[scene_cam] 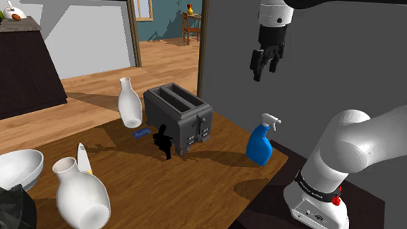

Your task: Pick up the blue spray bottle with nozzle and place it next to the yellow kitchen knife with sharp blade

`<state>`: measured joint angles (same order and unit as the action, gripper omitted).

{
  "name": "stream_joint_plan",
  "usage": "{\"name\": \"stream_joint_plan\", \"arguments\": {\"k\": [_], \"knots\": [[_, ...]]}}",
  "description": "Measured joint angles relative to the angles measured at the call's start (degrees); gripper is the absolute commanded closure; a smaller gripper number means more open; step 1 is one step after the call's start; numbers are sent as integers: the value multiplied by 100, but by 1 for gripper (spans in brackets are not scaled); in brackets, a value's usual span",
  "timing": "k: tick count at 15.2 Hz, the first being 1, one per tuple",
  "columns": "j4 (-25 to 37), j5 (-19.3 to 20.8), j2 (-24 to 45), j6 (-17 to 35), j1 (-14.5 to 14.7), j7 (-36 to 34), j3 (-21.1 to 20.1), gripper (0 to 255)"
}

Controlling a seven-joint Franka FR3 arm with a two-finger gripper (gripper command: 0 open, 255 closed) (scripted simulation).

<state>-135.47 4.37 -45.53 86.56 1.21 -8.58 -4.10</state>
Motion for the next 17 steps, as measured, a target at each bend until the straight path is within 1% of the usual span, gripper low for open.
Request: {"name": "stream_joint_plan", "arguments": {"k": [1,3,8,11,12,17], "knots": [[0,0,0,0,0,0,0,0],[-309,-44,-165,176,-5,5,75,0],[-1574,-285,-987,740,15,-63,255,0],[-2301,-364,-1427,1104,-27,-25,438,0],[-2541,-388,-1644,1145,-38,-19,480,0],[-3059,-416,-1837,1493,-48,-16,521,0]]}}
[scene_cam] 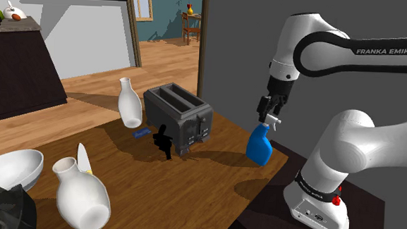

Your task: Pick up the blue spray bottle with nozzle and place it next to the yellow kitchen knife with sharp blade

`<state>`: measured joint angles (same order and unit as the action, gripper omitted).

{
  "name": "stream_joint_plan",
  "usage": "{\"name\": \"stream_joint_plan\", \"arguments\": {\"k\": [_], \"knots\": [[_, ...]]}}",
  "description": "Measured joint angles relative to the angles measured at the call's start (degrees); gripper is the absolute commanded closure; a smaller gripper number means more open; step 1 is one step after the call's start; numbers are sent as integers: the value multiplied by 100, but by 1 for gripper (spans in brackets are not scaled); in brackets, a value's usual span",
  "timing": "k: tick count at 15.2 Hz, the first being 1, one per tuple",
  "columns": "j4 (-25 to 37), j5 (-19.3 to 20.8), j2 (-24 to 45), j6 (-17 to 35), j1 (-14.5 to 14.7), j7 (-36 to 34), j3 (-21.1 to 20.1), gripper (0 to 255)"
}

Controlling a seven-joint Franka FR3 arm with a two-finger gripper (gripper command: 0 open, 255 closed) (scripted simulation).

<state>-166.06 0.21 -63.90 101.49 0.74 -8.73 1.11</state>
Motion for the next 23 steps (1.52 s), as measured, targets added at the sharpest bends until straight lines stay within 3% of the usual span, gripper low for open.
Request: {"name": "stream_joint_plan", "arguments": {"k": [9,10,23], "knots": [[-270,-7,19,292,5,-9,-6,0],[-270,-7,19,292,5,-9,-6,255],[-89,-16,31,124,14,-18,-15,255]]}}
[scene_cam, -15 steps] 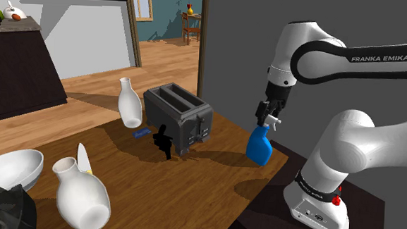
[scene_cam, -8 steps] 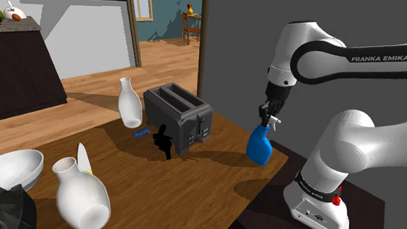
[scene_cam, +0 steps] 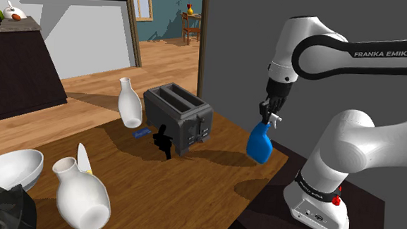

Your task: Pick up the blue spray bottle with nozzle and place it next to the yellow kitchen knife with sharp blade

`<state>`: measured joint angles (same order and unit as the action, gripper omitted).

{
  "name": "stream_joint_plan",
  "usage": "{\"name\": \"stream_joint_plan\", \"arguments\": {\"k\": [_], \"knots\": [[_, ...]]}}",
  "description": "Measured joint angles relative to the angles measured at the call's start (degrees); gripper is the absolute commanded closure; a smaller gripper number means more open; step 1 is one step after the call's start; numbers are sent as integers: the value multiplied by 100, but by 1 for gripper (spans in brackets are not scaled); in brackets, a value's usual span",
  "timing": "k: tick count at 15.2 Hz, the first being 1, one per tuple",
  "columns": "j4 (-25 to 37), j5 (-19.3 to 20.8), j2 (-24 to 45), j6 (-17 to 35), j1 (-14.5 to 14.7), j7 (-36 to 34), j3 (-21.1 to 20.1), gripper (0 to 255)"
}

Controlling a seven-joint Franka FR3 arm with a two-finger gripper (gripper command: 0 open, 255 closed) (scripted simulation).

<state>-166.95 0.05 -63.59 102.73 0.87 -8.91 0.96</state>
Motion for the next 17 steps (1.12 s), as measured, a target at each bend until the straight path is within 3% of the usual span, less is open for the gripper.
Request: {"name": "stream_joint_plan", "arguments": {"k": [17], "knots": [[1362,-16,164,-1199,11,-15,-16,255]]}}
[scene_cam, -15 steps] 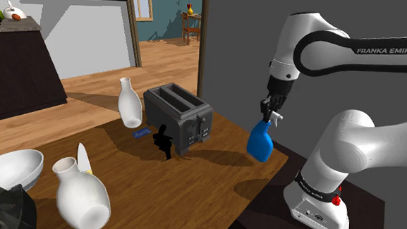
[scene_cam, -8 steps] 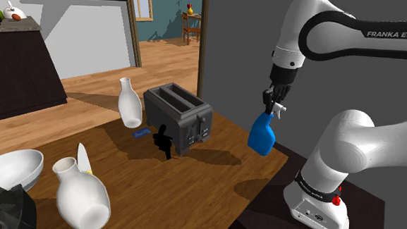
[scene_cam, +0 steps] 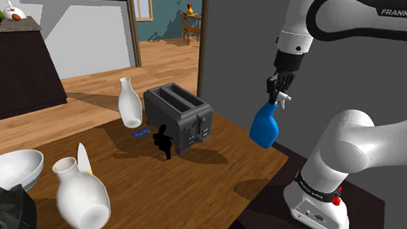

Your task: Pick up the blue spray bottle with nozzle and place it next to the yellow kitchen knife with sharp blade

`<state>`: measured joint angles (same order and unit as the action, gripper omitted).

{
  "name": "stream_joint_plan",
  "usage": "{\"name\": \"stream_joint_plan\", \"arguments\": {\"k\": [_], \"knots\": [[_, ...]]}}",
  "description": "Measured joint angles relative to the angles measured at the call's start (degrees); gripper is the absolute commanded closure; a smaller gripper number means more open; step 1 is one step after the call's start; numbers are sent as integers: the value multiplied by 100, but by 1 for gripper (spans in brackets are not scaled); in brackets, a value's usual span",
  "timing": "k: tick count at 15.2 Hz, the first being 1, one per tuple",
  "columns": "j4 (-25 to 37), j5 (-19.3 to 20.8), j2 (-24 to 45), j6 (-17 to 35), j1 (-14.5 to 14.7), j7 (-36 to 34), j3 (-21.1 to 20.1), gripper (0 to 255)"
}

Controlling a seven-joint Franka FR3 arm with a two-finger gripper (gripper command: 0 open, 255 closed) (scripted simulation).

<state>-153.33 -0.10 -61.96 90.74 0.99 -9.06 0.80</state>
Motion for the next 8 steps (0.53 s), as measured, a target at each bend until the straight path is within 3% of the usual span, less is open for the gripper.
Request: {"name": "stream_joint_plan", "arguments": {"k": [8], "knots": [[706,-1,220,-486,2,0,1,255]]}}
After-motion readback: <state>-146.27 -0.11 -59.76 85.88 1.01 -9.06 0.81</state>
